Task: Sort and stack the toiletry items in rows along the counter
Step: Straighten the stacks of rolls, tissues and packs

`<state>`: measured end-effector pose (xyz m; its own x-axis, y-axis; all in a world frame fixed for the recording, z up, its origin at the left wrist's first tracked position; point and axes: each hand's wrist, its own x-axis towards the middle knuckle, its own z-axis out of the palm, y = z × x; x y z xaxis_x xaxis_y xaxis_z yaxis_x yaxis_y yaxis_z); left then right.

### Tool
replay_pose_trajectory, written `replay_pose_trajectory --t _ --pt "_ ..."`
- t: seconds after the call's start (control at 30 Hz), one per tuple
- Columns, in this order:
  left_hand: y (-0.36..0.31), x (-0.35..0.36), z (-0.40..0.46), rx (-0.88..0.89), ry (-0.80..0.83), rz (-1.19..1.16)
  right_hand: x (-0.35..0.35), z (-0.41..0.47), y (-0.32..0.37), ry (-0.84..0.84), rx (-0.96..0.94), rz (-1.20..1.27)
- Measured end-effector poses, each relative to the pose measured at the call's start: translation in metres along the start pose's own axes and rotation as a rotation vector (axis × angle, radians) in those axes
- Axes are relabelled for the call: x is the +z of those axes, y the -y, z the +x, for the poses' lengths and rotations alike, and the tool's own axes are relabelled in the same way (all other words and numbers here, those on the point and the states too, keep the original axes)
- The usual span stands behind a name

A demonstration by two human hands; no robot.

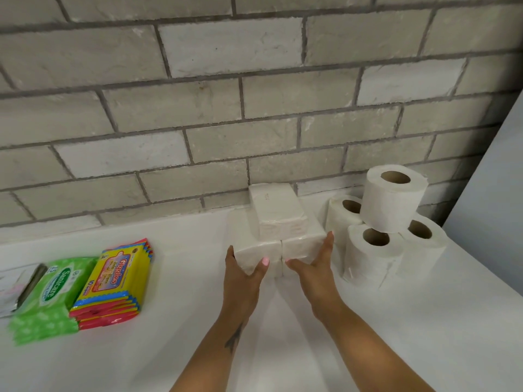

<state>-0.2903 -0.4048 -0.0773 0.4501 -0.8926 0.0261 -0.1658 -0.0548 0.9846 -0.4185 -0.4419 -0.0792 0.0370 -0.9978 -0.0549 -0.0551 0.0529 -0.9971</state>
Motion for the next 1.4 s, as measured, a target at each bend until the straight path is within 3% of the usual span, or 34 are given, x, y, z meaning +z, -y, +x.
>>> replay_pose_trajectory --t 0.2,0.43,0.63,0.8,0.93,1.2,1.4 --pt "-0.014 -0.021 -0.021 -0.055 -0.021 0.015 -0.003 -0.028 0.004 -0.039 0.011 0.002" --pt "-0.004 -0.081 -0.056 -0.082 -0.289 -0.167 0.016 -0.079 0.008 -0.296 -0.004 0.075" --pt "-0.008 -0.153 -0.057 -0.030 -0.409 -0.134 0.069 -0.106 0.017 -0.121 0.022 0.092" --pt "-0.019 -0.227 -0.025 -0.028 -0.369 -0.051 0.133 -0.115 0.023 0.011 0.094 0.082" --pt "-0.027 -0.272 0.007 -0.123 -0.182 0.126 0.190 -0.117 0.032 0.063 0.115 0.056" --pt "-0.015 -0.293 0.046 -0.297 0.147 0.221 0.260 -0.100 0.039 0.150 0.170 -0.096" --pt "-0.007 -0.294 0.060 -0.451 0.160 0.146 0.285 -0.080 0.035 0.182 0.276 -0.166"
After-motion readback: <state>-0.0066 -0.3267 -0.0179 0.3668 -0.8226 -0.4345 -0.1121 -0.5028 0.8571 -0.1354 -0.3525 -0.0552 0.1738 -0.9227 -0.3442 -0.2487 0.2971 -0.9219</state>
